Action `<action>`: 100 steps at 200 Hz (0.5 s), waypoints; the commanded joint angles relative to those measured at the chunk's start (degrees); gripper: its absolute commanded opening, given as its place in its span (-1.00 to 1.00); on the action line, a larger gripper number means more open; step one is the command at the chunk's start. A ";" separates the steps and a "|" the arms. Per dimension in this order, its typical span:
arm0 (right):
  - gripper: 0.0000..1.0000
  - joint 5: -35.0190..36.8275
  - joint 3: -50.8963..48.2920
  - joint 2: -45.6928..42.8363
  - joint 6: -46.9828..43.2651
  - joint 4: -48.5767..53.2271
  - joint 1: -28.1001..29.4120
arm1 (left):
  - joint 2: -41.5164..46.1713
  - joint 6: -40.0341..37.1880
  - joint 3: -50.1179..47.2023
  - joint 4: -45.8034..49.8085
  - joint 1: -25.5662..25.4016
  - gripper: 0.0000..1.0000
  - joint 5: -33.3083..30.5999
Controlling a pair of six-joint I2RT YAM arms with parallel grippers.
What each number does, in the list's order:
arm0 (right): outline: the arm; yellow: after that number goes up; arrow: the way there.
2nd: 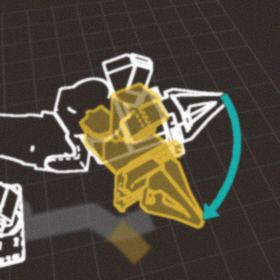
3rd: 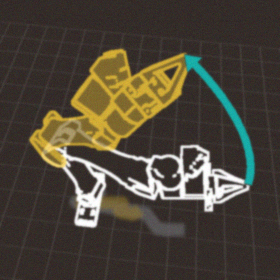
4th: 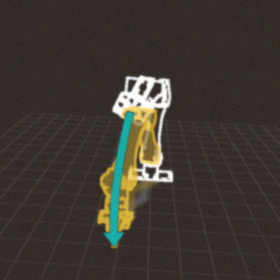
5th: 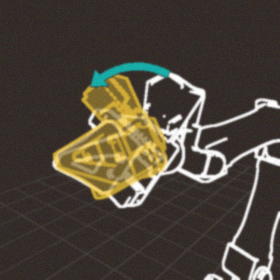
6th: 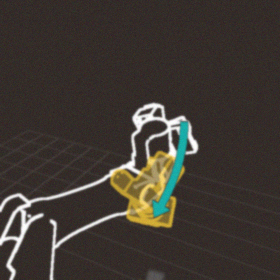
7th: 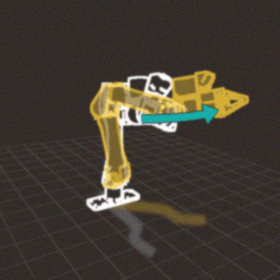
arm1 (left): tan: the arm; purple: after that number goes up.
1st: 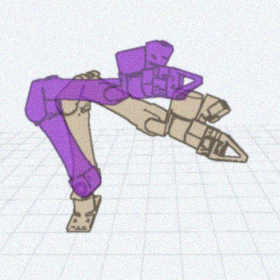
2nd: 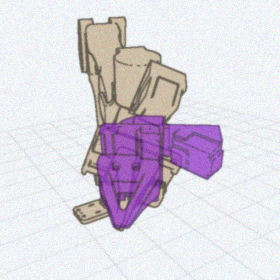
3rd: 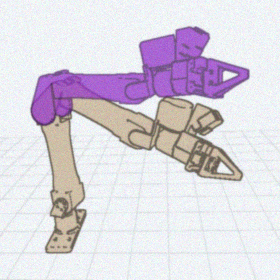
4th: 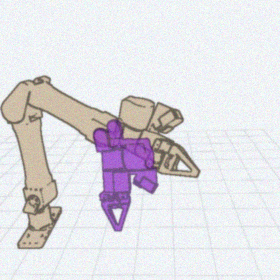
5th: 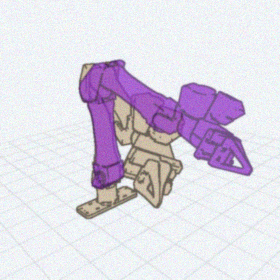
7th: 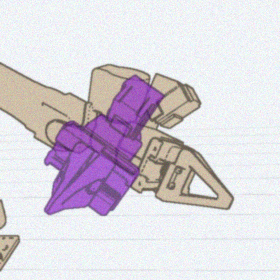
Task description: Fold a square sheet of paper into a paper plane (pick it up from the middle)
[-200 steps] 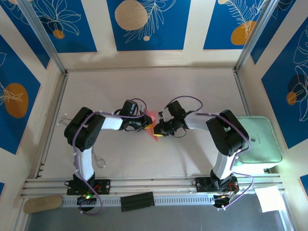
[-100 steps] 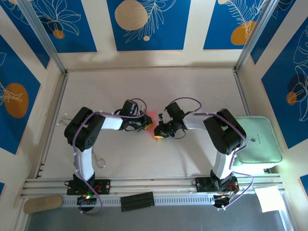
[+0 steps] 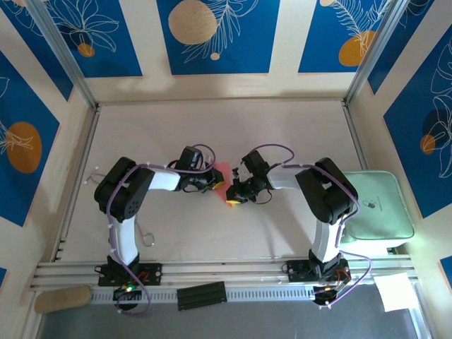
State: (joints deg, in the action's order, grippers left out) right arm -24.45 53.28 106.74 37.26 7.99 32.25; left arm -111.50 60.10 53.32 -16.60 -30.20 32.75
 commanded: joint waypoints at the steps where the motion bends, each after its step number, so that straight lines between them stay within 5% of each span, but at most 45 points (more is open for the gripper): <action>1: -0.79 1.02 1.70 1.98 -3.84 6.37 0.21 | -0.03 -0.62 0.80 3.86 -0.35 -0.71 -1.73; 55: -0.80 -0.46 5.05 2.49 -18.59 17.45 -1.93 | 3.95 -5.83 4.38 7.57 -0.32 -0.67 -1.67; 100: -0.81 -1.69 5.60 2.31 -19.82 17.41 -2.82 | 0.57 -7.99 6.71 9.75 0.13 -0.69 -1.65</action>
State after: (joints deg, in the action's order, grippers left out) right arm -25.19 58.17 108.14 20.60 21.71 29.78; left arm -109.45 54.70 58.54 -9.30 -30.24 31.46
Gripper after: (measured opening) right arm 0.099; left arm 0.160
